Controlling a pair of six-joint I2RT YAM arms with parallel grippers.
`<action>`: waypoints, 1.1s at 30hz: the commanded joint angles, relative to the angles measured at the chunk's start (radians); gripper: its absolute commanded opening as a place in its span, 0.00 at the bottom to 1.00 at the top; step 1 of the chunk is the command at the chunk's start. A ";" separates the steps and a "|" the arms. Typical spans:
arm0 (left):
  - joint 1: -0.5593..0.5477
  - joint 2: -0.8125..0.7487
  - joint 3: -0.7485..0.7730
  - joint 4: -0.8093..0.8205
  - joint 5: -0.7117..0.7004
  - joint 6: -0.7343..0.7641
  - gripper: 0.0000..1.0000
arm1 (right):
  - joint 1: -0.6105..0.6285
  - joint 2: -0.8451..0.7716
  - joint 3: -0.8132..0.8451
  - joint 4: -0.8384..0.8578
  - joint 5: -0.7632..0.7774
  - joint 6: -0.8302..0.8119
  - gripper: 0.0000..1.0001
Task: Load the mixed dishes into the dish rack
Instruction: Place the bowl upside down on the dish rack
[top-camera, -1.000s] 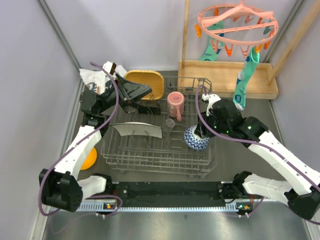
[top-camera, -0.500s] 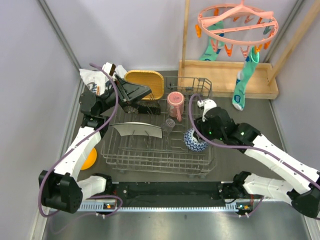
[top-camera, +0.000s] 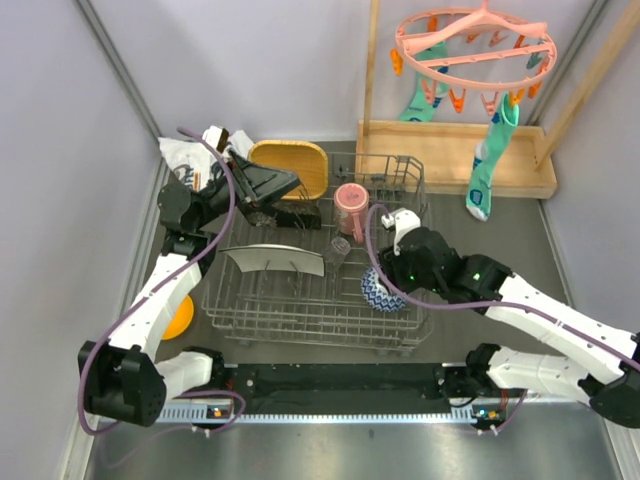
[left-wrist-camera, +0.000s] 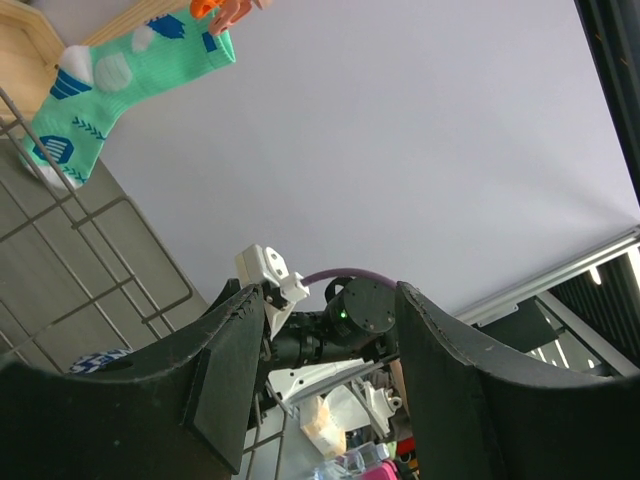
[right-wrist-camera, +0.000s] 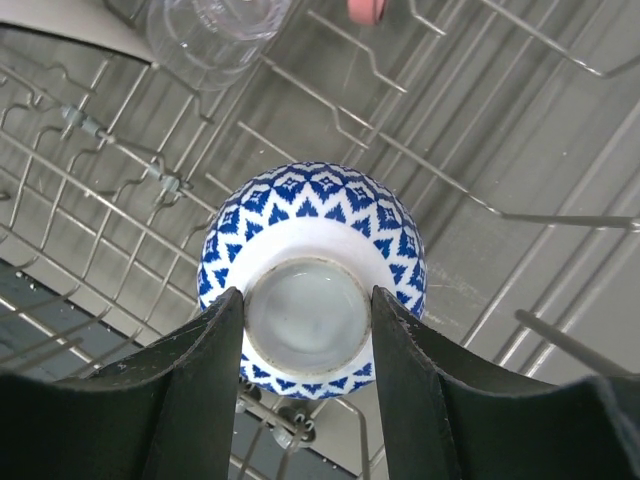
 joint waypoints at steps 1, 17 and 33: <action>0.012 -0.031 0.004 0.013 -0.003 0.018 0.60 | 0.049 -0.018 0.002 0.058 0.043 0.009 0.00; 0.029 -0.048 -0.016 -0.011 -0.006 0.031 0.60 | 0.197 0.038 0.020 0.075 0.100 0.020 0.00; 0.194 -0.070 0.117 -0.402 -0.011 0.231 0.72 | 0.276 0.155 0.099 0.137 0.126 -0.003 0.00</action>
